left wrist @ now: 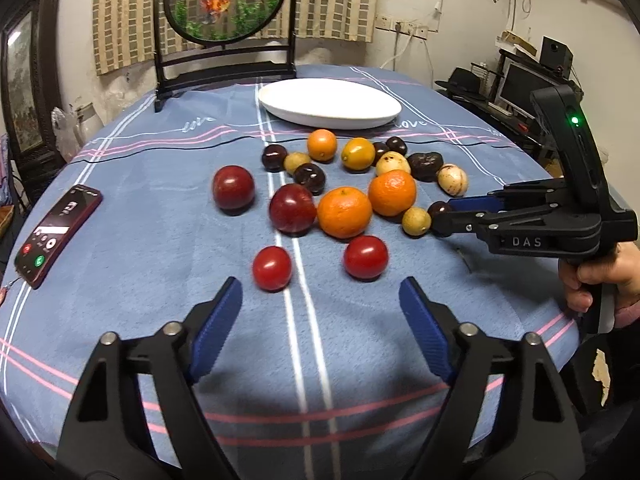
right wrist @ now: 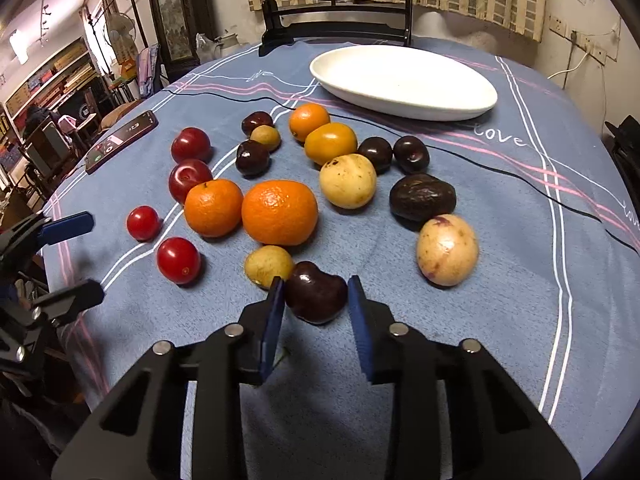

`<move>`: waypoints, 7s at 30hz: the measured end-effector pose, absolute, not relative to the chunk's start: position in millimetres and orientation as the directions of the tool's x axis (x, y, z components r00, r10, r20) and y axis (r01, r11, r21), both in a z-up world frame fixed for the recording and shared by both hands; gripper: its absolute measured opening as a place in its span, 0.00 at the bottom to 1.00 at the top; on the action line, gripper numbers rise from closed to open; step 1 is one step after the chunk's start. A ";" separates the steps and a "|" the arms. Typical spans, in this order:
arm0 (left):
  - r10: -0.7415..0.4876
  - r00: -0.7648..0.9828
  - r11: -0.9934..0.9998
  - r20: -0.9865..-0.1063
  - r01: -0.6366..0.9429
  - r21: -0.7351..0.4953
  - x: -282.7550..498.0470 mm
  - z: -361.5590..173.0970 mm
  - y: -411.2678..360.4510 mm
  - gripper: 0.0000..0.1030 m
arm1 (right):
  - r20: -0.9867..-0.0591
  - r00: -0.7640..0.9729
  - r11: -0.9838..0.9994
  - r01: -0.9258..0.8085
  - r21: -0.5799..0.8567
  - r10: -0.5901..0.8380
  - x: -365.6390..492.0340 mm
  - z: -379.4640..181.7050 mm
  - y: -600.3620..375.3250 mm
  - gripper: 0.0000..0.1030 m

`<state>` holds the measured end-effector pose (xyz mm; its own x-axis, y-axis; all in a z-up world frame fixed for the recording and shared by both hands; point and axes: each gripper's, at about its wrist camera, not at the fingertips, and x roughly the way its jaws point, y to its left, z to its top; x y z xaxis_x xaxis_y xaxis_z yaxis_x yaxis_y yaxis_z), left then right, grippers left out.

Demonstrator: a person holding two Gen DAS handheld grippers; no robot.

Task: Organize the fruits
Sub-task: 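Carry a cherry tomato in the left tool while the right tool carries a dark plum to the plate, then carry a cherry tomato in the left tool while the right tool carries a yellow fruit to the plate, then carry a mandarin in the right tool while the left tool carries another mandarin to the plate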

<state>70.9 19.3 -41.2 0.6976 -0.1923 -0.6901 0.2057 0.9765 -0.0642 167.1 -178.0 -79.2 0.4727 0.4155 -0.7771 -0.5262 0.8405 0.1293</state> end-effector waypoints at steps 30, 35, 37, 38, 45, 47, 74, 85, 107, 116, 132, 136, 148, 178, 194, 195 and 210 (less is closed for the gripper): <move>-0.288 0.586 0.946 -0.758 0.295 -0.131 136.7 -29.1 -7.2 0.32 | -0.634 0.565 0.836 -0.476 0.274 0.529 216.1 -27.2 -225.7 0.31; -0.280 0.643 0.946 -0.713 0.309 -0.093 208.5 16.8 -1.1 0.32 | -0.628 0.608 0.866 -0.433 0.250 0.486 292.3 -15.3 -212.0 0.31; -0.269 0.627 0.950 -0.731 0.297 -0.095 251.3 22.7 -2.5 0.32 | -0.647 0.612 0.883 -0.404 0.239 0.455 329.2 -18.8 -205.6 0.31; -0.272 0.607 0.950 -0.746 0.294 -0.108 277.6 22.9 -3.6 0.32 | -0.659 0.605 0.888 -0.393 0.240 0.446 344.8 -22.2 -203.7 0.31; -0.176 0.539 0.970 -0.824 0.236 -0.053 392.3 -5.6 -21.2 0.32 | -0.732 0.556 0.909 -0.354 0.221 0.394 418.3 -50.3 -192.8 0.31; -0.166 0.522 0.973 -0.836 0.222 -0.055 406.6 -14.3 -22.1 0.33 | -0.743 0.542 0.906 -0.366 0.212 0.393 425.6 -54.1 -189.1 0.32; -0.178 0.666 0.976 -0.724 0.214 -0.043 110.8 -29.0 43.2 0.91 | -0.704 0.535 0.821 -0.558 0.121 0.467 149.5 -57.8 -157.9 0.56; -0.182 0.659 0.979 -0.730 0.188 -0.075 94.2 -43.8 58.3 0.91 | -0.761 0.490 0.839 -0.529 0.126 0.424 159.0 -75.8 -141.4 0.47; -0.210 0.601 0.974 -0.772 0.194 -0.114 110.0 -55.8 59.3 0.54 | -0.764 0.488 0.853 -0.498 0.153 0.422 161.2 -80.1 -151.9 0.28; -0.191 0.569 0.977 -0.800 0.190 -0.098 119.5 -66.3 49.9 0.40 | -0.747 0.492 0.857 -0.474 0.200 0.447 159.3 -82.5 -166.4 0.28; -0.233 0.579 0.966 -0.782 0.230 -0.117 127.3 -45.5 46.2 0.26 | -0.692 0.531 0.846 -0.481 0.229 0.489 157.9 -49.0 -187.2 0.28; -0.287 0.625 0.949 -0.726 0.287 -0.129 154.9 -7.4 37.1 0.26 | -0.638 0.597 0.856 -0.472 0.212 0.487 186.7 -20.7 -192.2 0.28; -0.248 0.584 0.957 -0.773 0.272 -0.101 350.0 7.3 -15.8 0.26 | -0.673 0.630 0.920 -0.314 0.234 0.386 364.3 -25.8 -200.0 0.27; -0.133 0.687 0.988 -0.714 0.151 -0.038 111.1 -40.2 27.4 0.94 | -0.671 0.576 0.861 -0.471 0.193 0.466 154.6 -58.2 -173.1 0.57; -0.111 0.692 0.989 -0.713 0.145 -0.014 101.4 -57.8 30.8 0.94 | -0.746 0.531 0.869 -0.478 0.129 0.403 171.5 -73.5 -145.9 0.57; -0.112 0.692 0.989 -0.714 0.147 -0.013 101.6 -57.9 30.6 0.94 | -0.750 0.526 0.868 -0.481 0.126 0.401 171.9 -74.0 -144.5 0.57; -0.167 0.692 0.979 -0.702 0.202 -0.033 102.8 -50.5 19.3 0.87 | -0.710 0.533 0.869 -0.433 0.238 0.460 173.4 -73.9 -168.6 0.44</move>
